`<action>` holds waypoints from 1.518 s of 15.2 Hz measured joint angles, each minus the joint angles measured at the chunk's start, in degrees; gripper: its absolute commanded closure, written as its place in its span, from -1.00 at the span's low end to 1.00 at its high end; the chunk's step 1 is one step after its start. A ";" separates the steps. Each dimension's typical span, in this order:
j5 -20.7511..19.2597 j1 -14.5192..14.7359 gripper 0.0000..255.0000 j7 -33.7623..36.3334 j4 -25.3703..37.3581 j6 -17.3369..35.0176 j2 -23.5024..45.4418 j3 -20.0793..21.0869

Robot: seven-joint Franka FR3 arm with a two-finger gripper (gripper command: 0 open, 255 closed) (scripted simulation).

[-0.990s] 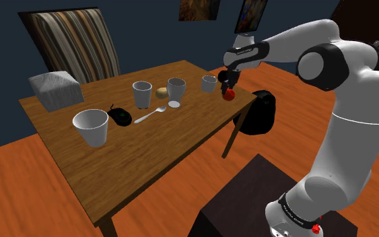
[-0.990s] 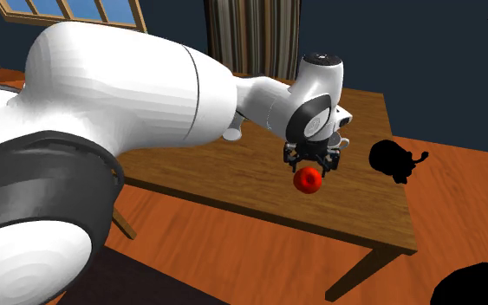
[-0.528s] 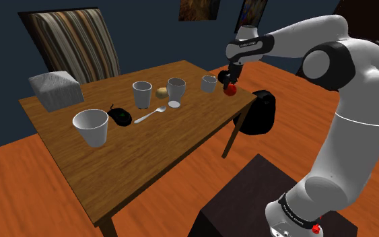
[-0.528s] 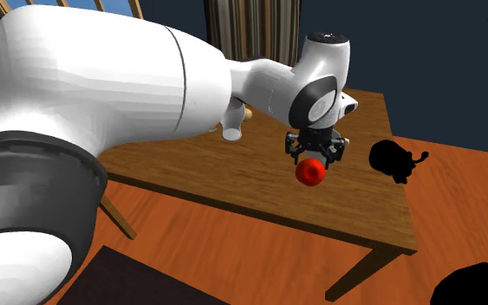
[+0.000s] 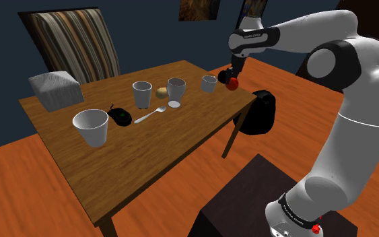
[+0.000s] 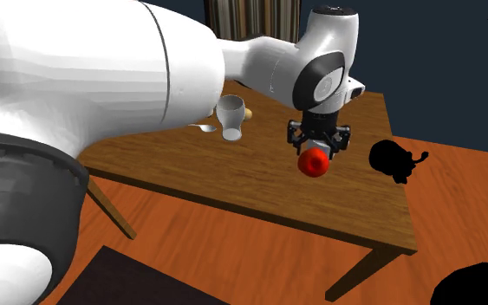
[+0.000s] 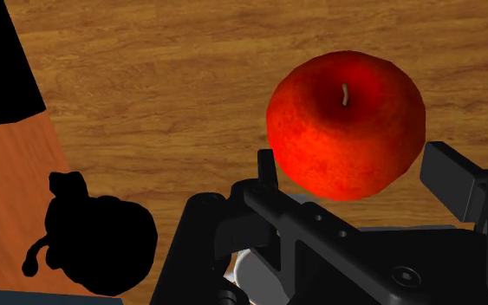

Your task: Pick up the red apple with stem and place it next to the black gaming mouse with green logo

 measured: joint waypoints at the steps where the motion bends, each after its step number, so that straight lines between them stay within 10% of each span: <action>1: 0.04 -0.06 1.00 -0.08 0.98 -0.88 0.10 -0.01; 7: -0.42 0.47 1.00 0.57 3.48 -4.56 -1.08 0.04; 23: -5.13 13.55 1.00 21.10 -2.23 -5.46 -6.14 6.66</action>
